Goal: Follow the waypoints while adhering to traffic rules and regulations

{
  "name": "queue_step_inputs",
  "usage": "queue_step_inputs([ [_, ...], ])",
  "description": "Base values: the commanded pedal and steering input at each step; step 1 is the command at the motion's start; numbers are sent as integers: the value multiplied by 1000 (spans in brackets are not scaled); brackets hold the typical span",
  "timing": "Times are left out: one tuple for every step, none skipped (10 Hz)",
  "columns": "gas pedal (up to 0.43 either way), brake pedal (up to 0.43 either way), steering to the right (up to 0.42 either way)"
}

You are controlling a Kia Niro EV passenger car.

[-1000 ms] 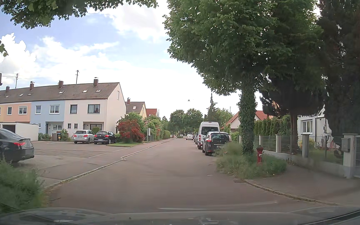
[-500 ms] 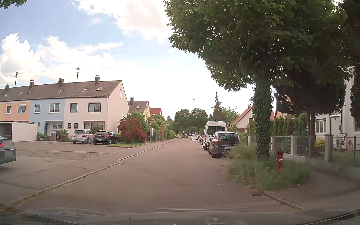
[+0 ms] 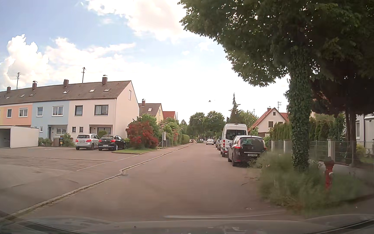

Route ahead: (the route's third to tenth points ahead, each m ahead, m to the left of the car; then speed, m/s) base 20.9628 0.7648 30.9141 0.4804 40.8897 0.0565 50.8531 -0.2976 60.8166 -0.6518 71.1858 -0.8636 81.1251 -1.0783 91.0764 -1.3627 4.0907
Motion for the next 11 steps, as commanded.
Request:
queue_step_inputs([
  [209, 24, -76],
  [209, 24, -76],
  [209, 24, -75],
  [209, 24, -68],
  [209, 18, -56],
  [209, 24, -43],
  [209, 24, -36],
  [209, 24, -28],
  [197, 18, -14],
  [197, 18, 1],
  [197, 24, 9],
])
